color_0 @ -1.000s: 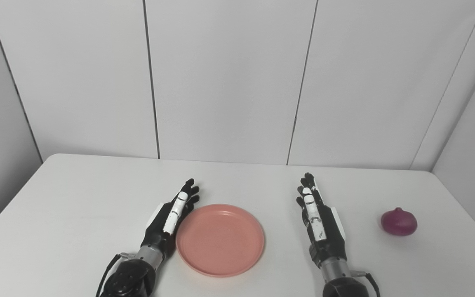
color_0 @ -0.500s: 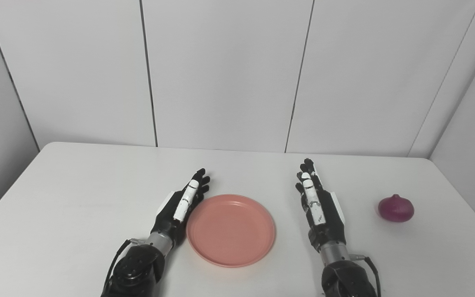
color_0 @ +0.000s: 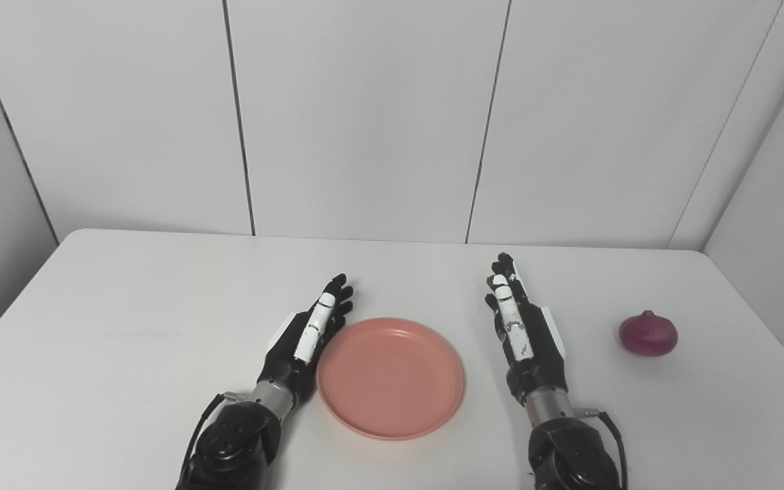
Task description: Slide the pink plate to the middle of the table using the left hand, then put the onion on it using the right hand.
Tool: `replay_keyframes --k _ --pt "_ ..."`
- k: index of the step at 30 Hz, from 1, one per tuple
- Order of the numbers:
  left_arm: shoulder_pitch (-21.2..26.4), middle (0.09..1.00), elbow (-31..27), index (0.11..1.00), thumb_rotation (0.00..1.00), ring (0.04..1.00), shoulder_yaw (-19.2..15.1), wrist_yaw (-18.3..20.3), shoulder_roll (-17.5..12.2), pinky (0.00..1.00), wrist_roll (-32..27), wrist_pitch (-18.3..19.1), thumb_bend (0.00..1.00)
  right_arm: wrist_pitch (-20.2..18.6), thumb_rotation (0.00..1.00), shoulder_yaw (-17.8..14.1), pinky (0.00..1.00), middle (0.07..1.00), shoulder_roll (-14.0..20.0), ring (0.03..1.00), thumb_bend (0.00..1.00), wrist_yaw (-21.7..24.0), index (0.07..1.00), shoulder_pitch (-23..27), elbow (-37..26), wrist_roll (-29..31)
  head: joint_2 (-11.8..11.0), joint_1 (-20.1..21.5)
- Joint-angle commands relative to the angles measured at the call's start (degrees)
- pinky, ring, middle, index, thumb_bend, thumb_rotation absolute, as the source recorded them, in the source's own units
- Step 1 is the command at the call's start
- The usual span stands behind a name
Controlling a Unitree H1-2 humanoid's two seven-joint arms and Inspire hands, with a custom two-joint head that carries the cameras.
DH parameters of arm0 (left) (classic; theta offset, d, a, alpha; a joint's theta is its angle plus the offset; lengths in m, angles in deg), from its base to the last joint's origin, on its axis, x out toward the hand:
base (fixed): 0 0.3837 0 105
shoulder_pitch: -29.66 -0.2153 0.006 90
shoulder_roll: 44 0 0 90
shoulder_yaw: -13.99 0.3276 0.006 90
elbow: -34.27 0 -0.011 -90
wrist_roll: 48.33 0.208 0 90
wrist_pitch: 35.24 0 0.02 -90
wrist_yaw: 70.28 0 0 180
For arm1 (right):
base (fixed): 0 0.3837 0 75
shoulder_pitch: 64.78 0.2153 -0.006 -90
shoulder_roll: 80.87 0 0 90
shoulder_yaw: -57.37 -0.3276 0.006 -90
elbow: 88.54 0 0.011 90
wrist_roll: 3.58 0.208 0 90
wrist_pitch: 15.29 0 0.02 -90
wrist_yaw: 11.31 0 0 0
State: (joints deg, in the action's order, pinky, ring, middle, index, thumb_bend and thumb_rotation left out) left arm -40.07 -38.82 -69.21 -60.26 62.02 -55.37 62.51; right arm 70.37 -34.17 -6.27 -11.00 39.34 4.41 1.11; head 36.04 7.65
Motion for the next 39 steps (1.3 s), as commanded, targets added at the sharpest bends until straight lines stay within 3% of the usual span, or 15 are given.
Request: replay_keyframes --k 1,18,23,27,31,36,39 --pt "0.75 0.993 -0.97 0.998 1.00 0.991 0.34 0.76 1.31 1.00 -0.10 -0.69 0.66 -1.16 0.85 -0.20 1.00 1.000 0.21 1.000 0.53 0.07 1.000 1.61 -2.39 0.15 -0.09 0.02" --pt "0.13 0.991 -1.48 0.996 1.00 0.987 0.53 0.28 1.41 1.00 0.88 -0.53 0.66 -0.30 0.87 -0.68 1.00 1.000 1.03 1.000 0.52 -0.40 1.000 2.06 -2.25 -0.75 -0.78 1.39" --pt "0.11 0.991 -0.65 0.996 1.00 0.989 0.45 0.79 1.34 1.00 0.48 -1.68 0.65 0.42 0.93 -3.36 1.00 0.998 2.18 1.000 0.45 -2.16 1.000 3.67 -3.13 -0.92 -0.99 1.97" --pt "0.18 0.989 -0.36 0.992 1.00 0.982 0.32 1.20 0.19 1.00 0.68 -1.94 0.67 1.22 0.98 -4.91 1.00 0.996 5.69 0.997 0.46 -4.24 1.000 5.43 -3.50 -5.11 -1.76 2.92" --pt "0.07 0.985 -0.58 0.985 1.00 0.975 -0.18 1.48 -0.63 1.00 0.38 -2.09 0.68 -0.02 0.99 -3.81 1.00 0.999 9.38 1.000 0.52 -5.21 1.000 5.77 -4.15 -11.20 -2.21 4.43" --pt "-0.05 0.978 -0.49 0.980 1.00 0.975 -0.75 2.18 -1.17 1.00 -0.03 -2.14 0.69 -3.98 0.89 -3.16 1.00 0.981 12.73 1.000 0.52 -5.17 0.988 4.94 -6.62 -16.66 -2.59 5.59" --pt "0.10 0.974 0.46 0.976 1.00 0.971 -1.15 2.74 -1.28 1.00 -0.41 -2.59 0.69 -1.93 0.82 -2.76 0.95 0.979 15.53 0.979 0.50 -5.87 0.981 4.27 -6.16 -20.68 -3.45 6.19"
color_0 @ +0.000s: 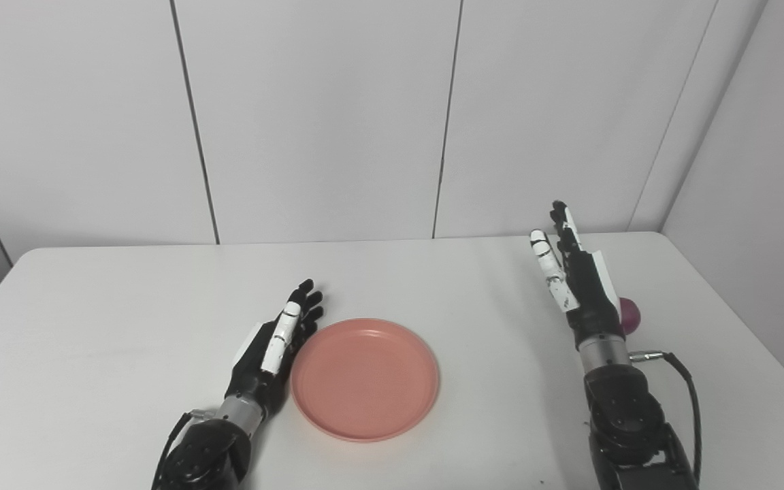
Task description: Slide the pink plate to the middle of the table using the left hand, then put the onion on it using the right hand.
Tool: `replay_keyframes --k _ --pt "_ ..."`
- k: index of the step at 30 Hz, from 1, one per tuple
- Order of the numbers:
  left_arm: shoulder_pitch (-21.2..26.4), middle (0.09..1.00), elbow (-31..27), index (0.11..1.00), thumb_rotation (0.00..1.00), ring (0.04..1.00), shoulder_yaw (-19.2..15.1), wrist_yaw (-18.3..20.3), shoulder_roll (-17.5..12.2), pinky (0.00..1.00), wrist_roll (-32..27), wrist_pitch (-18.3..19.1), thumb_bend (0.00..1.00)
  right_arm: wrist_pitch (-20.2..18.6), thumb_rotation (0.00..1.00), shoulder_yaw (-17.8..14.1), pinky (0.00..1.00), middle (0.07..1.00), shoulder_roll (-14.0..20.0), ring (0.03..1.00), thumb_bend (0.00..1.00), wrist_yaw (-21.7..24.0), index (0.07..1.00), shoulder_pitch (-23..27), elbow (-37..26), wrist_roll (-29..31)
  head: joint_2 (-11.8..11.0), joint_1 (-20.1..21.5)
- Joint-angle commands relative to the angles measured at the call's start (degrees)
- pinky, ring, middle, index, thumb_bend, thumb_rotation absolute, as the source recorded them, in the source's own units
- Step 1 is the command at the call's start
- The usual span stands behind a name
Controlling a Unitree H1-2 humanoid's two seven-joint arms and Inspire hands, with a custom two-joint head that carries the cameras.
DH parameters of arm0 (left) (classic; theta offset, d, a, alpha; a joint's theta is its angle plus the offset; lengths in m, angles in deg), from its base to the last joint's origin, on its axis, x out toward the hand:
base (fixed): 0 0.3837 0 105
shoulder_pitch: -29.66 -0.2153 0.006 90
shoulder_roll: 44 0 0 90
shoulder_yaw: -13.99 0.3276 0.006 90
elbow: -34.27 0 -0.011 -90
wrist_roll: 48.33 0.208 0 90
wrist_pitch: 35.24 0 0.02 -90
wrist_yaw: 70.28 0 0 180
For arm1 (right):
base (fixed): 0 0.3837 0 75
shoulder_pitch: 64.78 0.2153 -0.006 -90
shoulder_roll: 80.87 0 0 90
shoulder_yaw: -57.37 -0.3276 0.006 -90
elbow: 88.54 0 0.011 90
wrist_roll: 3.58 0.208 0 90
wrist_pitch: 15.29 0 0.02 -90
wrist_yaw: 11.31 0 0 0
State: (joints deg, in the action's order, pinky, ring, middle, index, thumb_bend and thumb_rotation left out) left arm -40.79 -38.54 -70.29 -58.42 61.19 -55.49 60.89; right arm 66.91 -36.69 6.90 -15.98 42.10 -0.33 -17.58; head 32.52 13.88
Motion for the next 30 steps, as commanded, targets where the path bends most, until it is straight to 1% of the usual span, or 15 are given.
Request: replay_keyframes --k 1,4,5,6,7,8,9,12,13,14,17,18,21,24,30 --pt "0.89 0.973 0.62 0.975 1.00 0.970 -0.23 1.04 -0.48 1.00 -0.35 -1.13 0.69 1.05 0.81 -0.11 0.95 0.980 3.19 0.976 0.49 -0.88 0.980 1.15 -1.83 -3.43 -0.40 0.67" --pt "0.95 0.971 1.52 0.974 1.00 0.967 -0.44 1.43 -0.68 0.99 -0.17 -1.88 0.67 -0.34 0.76 -0.04 0.95 0.998 4.19 0.985 0.47 -0.81 0.991 0.47 -2.95 -5.84 -0.84 1.59" --pt "0.94 0.972 1.92 0.974 1.00 0.966 -0.50 1.66 -0.85 0.99 -0.20 -2.40 0.66 -1.05 0.73 0.02 0.94 1.000 4.41 0.983 0.47 -0.98 0.992 0.31 -3.30 -6.95 -1.31 2.73" --pt "0.97 0.974 2.50 0.978 1.00 0.969 -0.62 2.07 -1.06 0.99 -0.44 -2.96 0.66 -1.91 0.69 -0.05 0.92 0.998 4.61 0.975 0.50 -1.13 0.988 0.20 -3.51 -7.97 -1.91 3.52" --pt "1.00 0.977 2.97 0.981 1.00 0.973 -0.81 2.40 -1.17 1.00 -0.79 -3.30 0.66 -2.48 0.66 -0.11 0.90 0.996 5.03 0.964 0.52 -1.36 0.984 0.18 -3.37 -9.18 -1.91 3.52" --pt "1.07 0.979 3.55 0.982 1.00 0.975 -1.06 2.69 -1.30 1.00 -1.08 -3.70 0.65 -2.84 0.60 -0.10 0.86 0.987 5.39 0.946 0.55 -1.48 0.977 0.24 -3.06 -10.18 -2.46 4.08" --pt "1.14 0.979 4.09 0.982 1.00 0.975 -1.32 2.85 -1.42 1.00 -1.28 -4.04 0.65 -3.11 0.59 0.06 0.86 0.986 5.81 0.945 0.55 -1.71 0.977 0.38 -2.58 -11.51 -2.75 4.45" --pt "1.53 0.974 5.76 0.975 1.00 0.968 -1.94 3.30 -1.89 0.99 -1.75 -5.20 0.66 -3.64 0.49 0.73 0.85 0.960 6.60 0.930 0.60 -3.18 0.960 1.06 -0.63 -16.29 -3.75 6.22" --pt "1.65 0.974 6.34 0.974 1.00 0.968 -2.13 3.58 -2.03 0.98 -1.90 -5.66 0.66 -3.89 0.46 0.81 0.85 0.954 6.72 0.929 0.62 -3.71 0.956 1.29 0.10 -17.47 -3.75 6.22" --pt "1.75 0.974 6.93 0.975 1.00 0.969 -2.33 3.92 -2.23 0.98 -2.08 -6.17 0.66 -4.18 0.44 0.87 0.85 0.950 6.71 0.930 0.65 -4.13 0.955 1.50 0.79 -18.53 -4.44 7.42" --pt "1.92 0.977 8.24 0.976 1.00 0.974 -2.66 4.83 -2.94 0.99 -2.30 -7.19 0.68 -4.72 0.44 1.06 0.88 0.945 6.96 0.941 0.72 -5.07 0.951 1.94 2.52 -20.90 -4.99 8.74" --pt "1.93 0.978 8.51 0.976 1.00 0.974 -2.78 5.08 -3.25 0.99 -2.31 -7.29 0.68 -4.79 0.44 1.39 0.89 0.945 7.41 0.941 0.72 -5.63 0.951 2.15 3.40 -22.21 -5.24 9.63" --pt "1.94 0.979 8.92 0.976 1.00 0.976 -3.20 5.36 -3.67 0.98 -2.47 -7.28 0.68 -5.25 0.46 1.82 0.92 0.931 8.27 0.927 0.76 -6.58 0.944 2.60 5.36 -24.60 -5.48 10.39" --pt "2.03 0.980 9.65 0.979 1.00 0.980 -3.34 5.69 -3.92 0.99 -2.50 -7.72 0.69 -4.64 0.47 1.81 0.91 0.930 8.63 0.917 0.78 -7.75 0.944 2.69 7.52 -24.86 -5.79 10.72" --pt "1.65 0.980 9.71 0.980 1.00 0.980 -3.45 6.16 -4.00 0.99 -2.54 -7.74 0.69 -5.20 0.53 1.86 0.85 0.928 9.25 0.912 0.81 -10.32 0.952 2.81 10.41 -26.41 -6.15 10.78"
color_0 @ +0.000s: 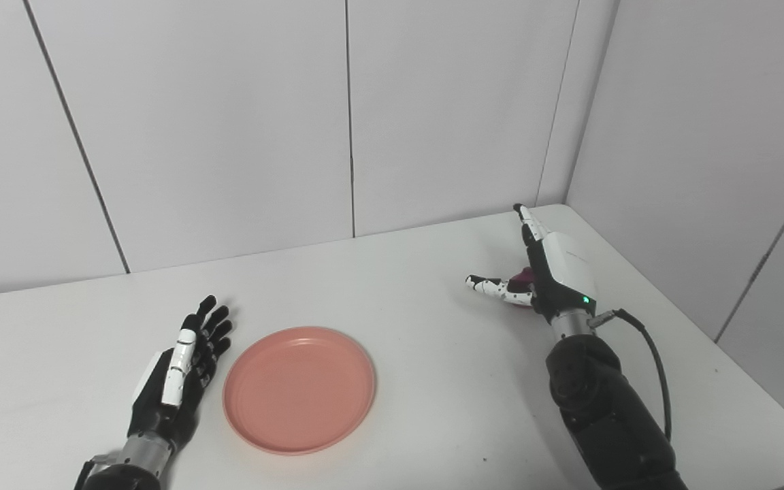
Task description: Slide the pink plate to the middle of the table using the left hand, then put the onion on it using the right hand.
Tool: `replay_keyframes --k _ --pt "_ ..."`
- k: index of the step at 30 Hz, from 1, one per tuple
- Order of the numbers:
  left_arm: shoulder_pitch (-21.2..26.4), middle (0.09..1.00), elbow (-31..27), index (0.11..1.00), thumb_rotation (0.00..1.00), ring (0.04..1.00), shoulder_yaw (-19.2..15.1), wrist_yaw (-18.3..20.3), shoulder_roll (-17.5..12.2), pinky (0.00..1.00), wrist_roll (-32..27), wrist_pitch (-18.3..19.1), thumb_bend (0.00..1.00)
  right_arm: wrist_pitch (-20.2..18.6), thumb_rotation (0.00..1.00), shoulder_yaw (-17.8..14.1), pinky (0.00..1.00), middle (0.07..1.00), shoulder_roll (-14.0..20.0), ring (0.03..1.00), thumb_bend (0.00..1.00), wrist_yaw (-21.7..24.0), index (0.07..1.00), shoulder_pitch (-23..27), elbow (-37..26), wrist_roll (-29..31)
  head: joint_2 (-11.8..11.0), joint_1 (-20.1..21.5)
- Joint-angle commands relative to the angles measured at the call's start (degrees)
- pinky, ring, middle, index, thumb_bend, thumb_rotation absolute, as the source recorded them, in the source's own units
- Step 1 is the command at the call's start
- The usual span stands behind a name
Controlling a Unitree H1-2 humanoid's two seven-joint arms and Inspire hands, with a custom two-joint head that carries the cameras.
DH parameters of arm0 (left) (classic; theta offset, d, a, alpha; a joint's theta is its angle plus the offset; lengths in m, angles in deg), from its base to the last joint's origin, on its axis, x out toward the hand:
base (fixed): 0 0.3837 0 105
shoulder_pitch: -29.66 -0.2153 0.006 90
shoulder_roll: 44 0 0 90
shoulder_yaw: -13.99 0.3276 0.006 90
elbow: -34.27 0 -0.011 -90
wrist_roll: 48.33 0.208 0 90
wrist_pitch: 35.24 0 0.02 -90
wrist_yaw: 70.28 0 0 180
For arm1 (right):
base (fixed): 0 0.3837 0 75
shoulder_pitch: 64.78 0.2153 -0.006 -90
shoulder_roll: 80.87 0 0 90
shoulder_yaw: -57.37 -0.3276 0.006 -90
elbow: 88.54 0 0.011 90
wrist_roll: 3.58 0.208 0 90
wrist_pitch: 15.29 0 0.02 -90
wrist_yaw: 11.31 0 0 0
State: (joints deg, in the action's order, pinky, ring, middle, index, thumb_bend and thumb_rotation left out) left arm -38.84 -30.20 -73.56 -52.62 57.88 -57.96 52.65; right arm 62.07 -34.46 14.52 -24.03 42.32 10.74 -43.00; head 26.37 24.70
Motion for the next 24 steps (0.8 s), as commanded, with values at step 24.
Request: replay_keyframes --k 24 --pt "-1.38 0.984 0.31 0.984 1.00 0.981 0.16 0.76 -0.09 0.98 0.02 0.41 0.65 -5.55 0.57 1.41 0.87 0.917 3.89 0.899 0.84 -0.70 0.937 6.00 7.00 -0.29 -0.39 -0.67"
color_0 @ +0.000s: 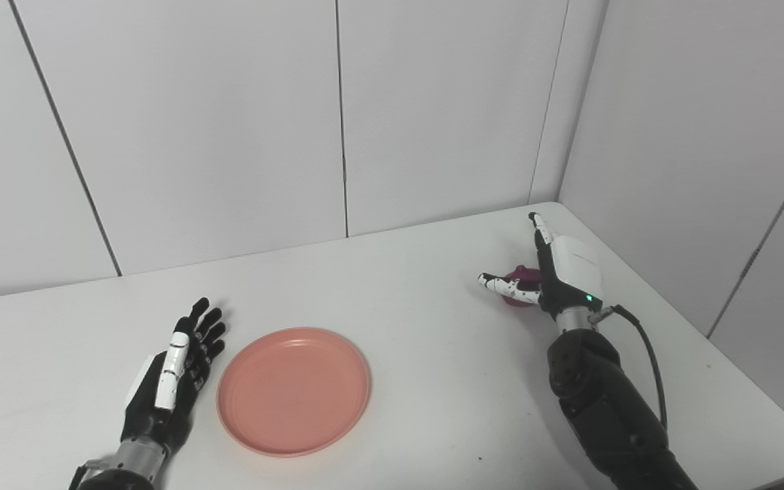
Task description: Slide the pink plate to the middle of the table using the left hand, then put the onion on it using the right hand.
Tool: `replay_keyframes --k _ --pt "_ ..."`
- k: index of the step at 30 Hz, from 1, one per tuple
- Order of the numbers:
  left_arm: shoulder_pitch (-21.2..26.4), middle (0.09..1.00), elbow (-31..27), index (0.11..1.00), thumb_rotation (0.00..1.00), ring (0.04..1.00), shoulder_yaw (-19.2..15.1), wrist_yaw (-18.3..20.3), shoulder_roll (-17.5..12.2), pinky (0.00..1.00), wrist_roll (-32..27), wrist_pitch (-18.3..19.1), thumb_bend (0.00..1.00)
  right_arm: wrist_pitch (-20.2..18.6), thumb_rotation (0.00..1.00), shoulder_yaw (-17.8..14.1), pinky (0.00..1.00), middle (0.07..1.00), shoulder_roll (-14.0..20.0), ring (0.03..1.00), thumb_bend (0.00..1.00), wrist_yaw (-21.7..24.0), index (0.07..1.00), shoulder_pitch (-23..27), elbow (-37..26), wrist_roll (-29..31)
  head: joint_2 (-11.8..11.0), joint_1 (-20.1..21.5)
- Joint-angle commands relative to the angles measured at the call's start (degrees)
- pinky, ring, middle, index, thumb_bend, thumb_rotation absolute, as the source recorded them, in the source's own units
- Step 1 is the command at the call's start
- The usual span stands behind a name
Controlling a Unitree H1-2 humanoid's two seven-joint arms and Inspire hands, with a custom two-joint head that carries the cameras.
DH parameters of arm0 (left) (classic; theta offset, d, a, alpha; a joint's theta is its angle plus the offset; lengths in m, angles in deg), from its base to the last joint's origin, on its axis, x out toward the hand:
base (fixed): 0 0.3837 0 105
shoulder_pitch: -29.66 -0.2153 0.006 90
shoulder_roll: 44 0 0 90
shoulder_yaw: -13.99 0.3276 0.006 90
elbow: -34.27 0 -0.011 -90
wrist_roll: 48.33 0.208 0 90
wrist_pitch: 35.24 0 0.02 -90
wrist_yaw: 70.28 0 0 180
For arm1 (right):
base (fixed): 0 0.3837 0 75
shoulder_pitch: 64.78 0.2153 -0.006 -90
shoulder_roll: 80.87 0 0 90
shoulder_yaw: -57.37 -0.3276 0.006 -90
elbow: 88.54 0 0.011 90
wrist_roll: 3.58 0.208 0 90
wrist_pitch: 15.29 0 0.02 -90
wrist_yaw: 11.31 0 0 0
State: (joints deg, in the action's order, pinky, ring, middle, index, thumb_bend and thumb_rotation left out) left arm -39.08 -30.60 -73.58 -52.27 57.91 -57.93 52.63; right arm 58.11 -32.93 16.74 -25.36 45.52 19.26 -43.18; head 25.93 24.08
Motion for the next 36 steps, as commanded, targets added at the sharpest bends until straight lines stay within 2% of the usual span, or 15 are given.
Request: replay_keyframes --k 1,8,13,16,20,23,26,28,34,35,36 --pt "-1.14 0.985 0.78 0.984 1.00 0.983 0.21 0.51 -0.14 0.98 -0.03 0.32 0.65 -2.10 0.56 0.05 0.86 0.918 1.67 0.899 0.84 1.16 0.938 2.80 -1.75 0.04 0.05 -0.05" --pt "-1.35 0.978 0.38 0.979 1.00 0.977 0.24 0.38 0.22 0.99 -0.10 0.29 0.64 -4.40 0.50 0.44 0.84 0.904 1.69 0.894 0.87 3.94 0.920 2.53 -3.63 1.14 0.23 -0.25" --pt "-1.24 0.978 0.55 0.975 1.00 0.975 0.26 0.48 0.14 0.98 -0.09 0.16 0.64 -5.66 0.41 0.76 0.88 0.887 1.80 0.886 0.87 6.66 0.891 2.59 -4.00 2.50 0.35 -0.36" --pt "-1.10 0.980 0.70 0.979 1.00 0.977 0.23 0.40 0.20 0.98 -0.09 0.19 0.64 -5.99 0.39 0.76 0.88 0.883 1.98 0.881 0.87 7.98 0.886 2.64 -4.19 3.66 0.20 -0.37" --pt "-1.22 0.975 0.43 0.975 1.00 0.971 0.20 0.20 0.30 0.98 -0.03 0.39 0.64 -6.77 0.31 0.49 0.85 0.856 2.08 0.859 0.86 9.59 0.864 2.57 -4.89 5.02 0.42 -0.30" --pt "-1.32 0.976 0.15 0.975 1.00 0.972 0.25 0.33 0.28 0.98 -0.07 0.33 0.63 -7.26 0.24 0.37 0.81 0.824 2.24 0.822 0.85 10.21 0.844 2.48 -5.39 5.66 0.52 -0.34" --pt "-1.28 0.975 0.15 0.974 1.00 0.972 0.33 0.31 0.28 0.99 0.02 0.40 0.64 -7.18 0.17 0.26 0.74 0.763 2.35 0.746 0.81 10.09 0.810 2.48 -5.23 5.76 0.57 -0.37" --pt "-1.33 0.976 -0.10 0.974 1.00 0.974 0.33 0.29 0.37 0.99 -0.08 0.71 0.64 -7.22 0.17 0.18 0.69 0.728 2.30 0.700 0.75 9.45 0.779 2.56 -4.84 5.52 0.65 -0.40" --pt "-1.51 0.979 -0.82 0.979 1.00 0.979 0.42 0.16 0.45 0.99 -0.03 1.23 0.63 -7.52 0.15 0.04 0.62 0.691 1.89 0.661 0.68 7.15 0.730 2.74 -4.01 4.82 0.76 -0.55" --pt "-1.55 0.980 -0.92 0.979 1.00 0.978 0.43 0.05 0.48 0.99 0.03 1.33 0.63 -7.31 0.08 -0.05 0.56 0.675 1.78 0.633 0.62 6.66 0.708 2.67 -4.07 4.91 0.76 -0.55" --pt "-1.57 0.980 -0.94 0.980 1.00 0.978 0.43 0.00 0.49 0.99 0.06 1.32 0.63 -6.77 0.07 -0.37 0.55 0.673 1.54 0.629 0.61 5.97 0.704 2.58 -4.11 5.32 0.76 -0.55"
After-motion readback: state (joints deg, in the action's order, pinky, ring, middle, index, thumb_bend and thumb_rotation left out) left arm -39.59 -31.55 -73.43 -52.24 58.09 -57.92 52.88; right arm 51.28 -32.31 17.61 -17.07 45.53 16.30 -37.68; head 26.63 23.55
